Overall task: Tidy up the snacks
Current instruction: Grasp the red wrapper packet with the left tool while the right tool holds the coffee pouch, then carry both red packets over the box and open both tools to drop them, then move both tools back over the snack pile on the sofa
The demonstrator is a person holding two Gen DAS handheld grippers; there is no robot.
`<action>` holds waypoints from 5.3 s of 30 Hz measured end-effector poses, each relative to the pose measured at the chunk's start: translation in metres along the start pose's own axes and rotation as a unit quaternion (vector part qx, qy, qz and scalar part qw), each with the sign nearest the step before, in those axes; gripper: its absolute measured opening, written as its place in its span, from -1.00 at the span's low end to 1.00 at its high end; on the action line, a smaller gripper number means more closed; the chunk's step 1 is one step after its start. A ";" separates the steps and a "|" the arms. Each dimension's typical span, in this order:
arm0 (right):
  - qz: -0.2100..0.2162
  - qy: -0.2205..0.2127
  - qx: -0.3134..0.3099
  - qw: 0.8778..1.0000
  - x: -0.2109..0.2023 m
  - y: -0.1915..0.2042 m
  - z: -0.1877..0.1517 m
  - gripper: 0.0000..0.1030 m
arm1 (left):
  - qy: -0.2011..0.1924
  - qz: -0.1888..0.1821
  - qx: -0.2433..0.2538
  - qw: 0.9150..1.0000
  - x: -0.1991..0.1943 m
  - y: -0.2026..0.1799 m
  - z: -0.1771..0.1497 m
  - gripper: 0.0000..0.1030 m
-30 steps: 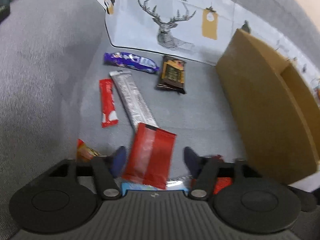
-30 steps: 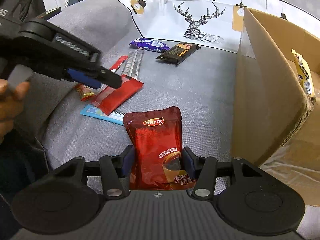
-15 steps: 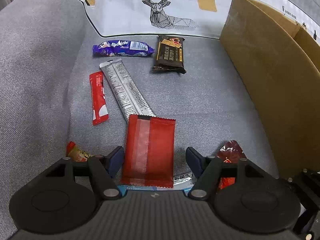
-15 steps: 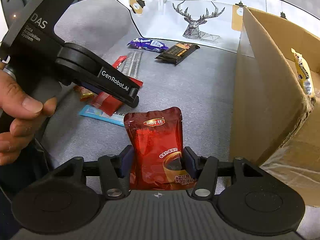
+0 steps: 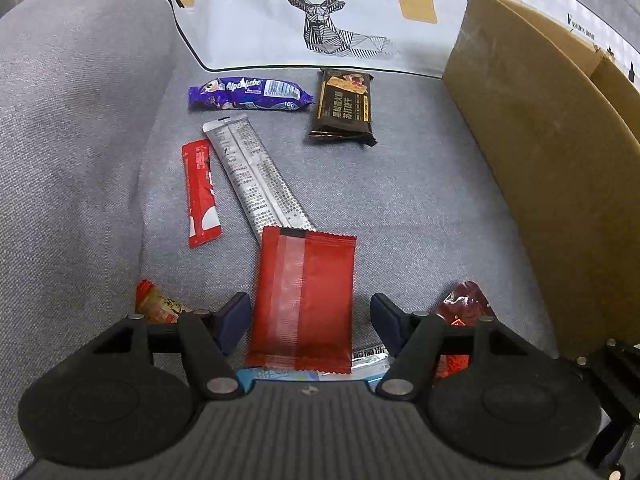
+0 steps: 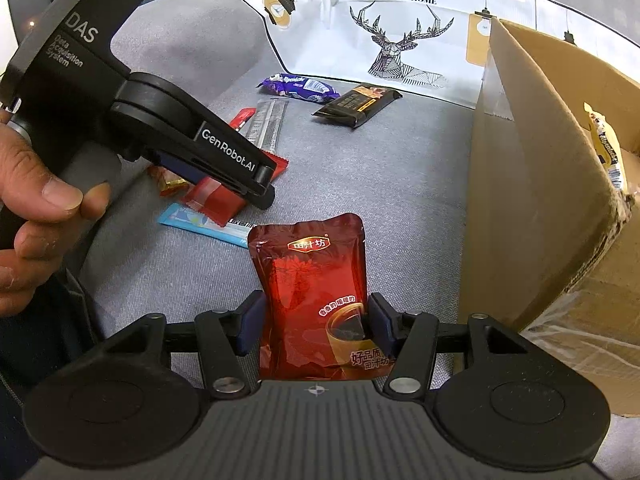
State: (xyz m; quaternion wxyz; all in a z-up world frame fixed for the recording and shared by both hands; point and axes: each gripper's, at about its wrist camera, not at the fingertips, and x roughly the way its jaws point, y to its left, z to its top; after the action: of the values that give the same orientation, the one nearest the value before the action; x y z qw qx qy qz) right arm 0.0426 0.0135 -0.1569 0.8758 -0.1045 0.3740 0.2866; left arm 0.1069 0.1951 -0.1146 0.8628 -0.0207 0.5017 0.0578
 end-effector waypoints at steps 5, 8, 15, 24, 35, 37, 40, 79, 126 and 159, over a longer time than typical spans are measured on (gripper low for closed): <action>-0.001 0.000 -0.003 1.000 0.000 0.000 0.000 0.14 | -0.001 0.001 -0.002 1.000 0.001 0.001 0.000 0.33; -0.001 0.000 -0.004 1.000 -0.001 0.000 -0.001 0.14 | -0.001 0.000 -0.002 1.000 0.001 0.001 0.001 0.31; -0.004 -0.002 -0.010 1.000 -0.002 0.002 -0.001 0.14 | -0.002 0.000 -0.004 1.000 0.001 0.003 0.001 0.16; -0.009 -0.003 -0.015 1.000 -0.001 0.005 -0.001 0.14 | -0.004 -0.002 -0.005 1.000 0.001 0.003 0.001 0.07; -0.016 -0.018 -0.007 1.000 -0.005 0.002 0.000 0.06 | -0.031 -0.006 -0.016 0.999 -0.012 0.005 -0.001 -0.05; -0.017 -0.030 -0.010 0.999 -0.009 0.003 0.001 0.05 | -0.040 -0.009 -0.019 0.999 -0.016 0.006 -0.002 -0.05; -0.015 -0.049 -0.005 0.999 -0.015 0.002 0.003 0.04 | -0.068 -0.018 -0.030 0.997 -0.027 0.009 -0.003 -0.05; 0.055 -0.251 0.168 0.952 -0.122 -0.072 0.083 0.05 | -0.206 -0.058 -0.114 0.970 -0.121 -0.003 0.013 -0.05; -0.168 -0.287 0.351 0.875 -0.171 -0.230 0.041 0.24 | -0.276 -0.169 0.032 0.946 -0.133 -0.269 0.167 0.10; 0.059 -0.256 -0.041 0.964 -0.106 0.005 0.068 -0.52 | -0.247 -0.054 -0.127 0.959 -0.131 0.059 -0.065 -0.59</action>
State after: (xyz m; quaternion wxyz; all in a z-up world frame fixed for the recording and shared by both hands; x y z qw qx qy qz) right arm 0.0215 -0.0005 -0.0337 0.9189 -0.0413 0.1310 0.3698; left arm -0.0207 0.2372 -0.0320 0.9520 -0.1422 0.2596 0.0778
